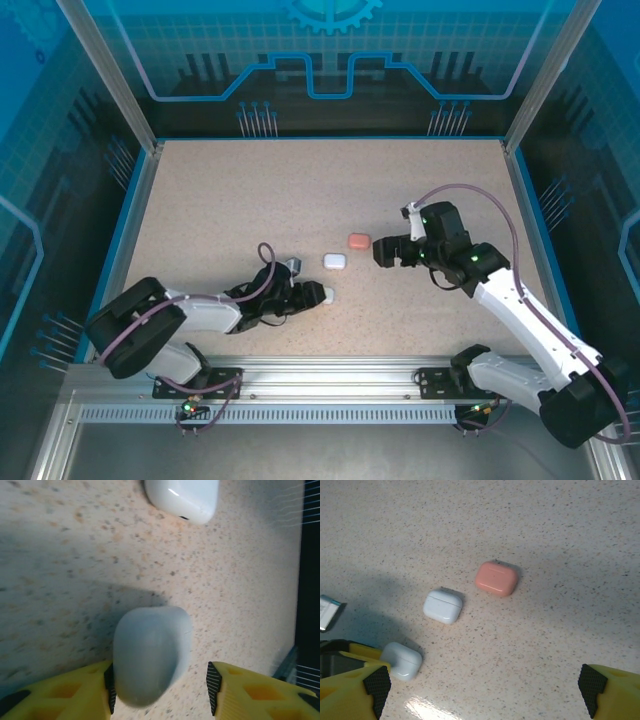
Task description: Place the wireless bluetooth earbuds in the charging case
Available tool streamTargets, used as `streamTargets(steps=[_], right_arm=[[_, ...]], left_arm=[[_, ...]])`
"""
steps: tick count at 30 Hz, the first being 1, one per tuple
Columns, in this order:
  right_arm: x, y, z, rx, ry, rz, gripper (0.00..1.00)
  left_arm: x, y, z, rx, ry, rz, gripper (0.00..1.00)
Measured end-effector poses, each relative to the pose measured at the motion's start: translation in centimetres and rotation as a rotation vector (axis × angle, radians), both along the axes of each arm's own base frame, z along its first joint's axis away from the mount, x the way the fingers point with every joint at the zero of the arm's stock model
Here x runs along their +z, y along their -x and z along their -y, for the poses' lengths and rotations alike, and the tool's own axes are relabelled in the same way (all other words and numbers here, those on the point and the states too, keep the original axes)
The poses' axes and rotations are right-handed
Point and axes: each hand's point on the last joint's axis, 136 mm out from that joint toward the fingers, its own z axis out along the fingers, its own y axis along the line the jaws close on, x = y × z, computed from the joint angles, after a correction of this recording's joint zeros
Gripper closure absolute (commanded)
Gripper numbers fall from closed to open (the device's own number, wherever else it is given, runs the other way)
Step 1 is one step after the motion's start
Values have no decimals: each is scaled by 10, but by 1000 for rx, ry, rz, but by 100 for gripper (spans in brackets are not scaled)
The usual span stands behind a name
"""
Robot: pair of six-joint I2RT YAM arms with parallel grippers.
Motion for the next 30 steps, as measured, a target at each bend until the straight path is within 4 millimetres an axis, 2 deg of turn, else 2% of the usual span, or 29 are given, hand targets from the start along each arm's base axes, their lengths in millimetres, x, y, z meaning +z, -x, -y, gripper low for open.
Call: streamTargets(steps=[4, 8, 13, 15, 19, 23, 26, 30], right_arm=[[2, -2, 16, -31, 20, 8, 0], [8, -8, 36, -84, 32, 37, 0], [20, -20, 72, -209, 52, 123, 0], [18, -23, 87, -260, 65, 170, 0], [-7, -29, 111, -310, 110, 223, 0], [-48, -35, 122, -314, 159, 233, 0], [-74, -41, 126, -314, 177, 246, 0], [-100, -47, 126, -300, 192, 276, 0]], left_arm=[[13, 0, -16, 14, -73, 47, 36], [47, -12, -36, 52, -110, 149, 25], [89, -38, -79, 147, -184, 301, 8], [104, -48, -99, 183, -243, 379, 1], [128, -63, -132, 226, -395, 529, 1], [136, -82, -169, 295, -553, 617, 1], [128, -97, -200, 373, -648, 634, 1], [105, -109, -225, 399, -761, 605, 1]])
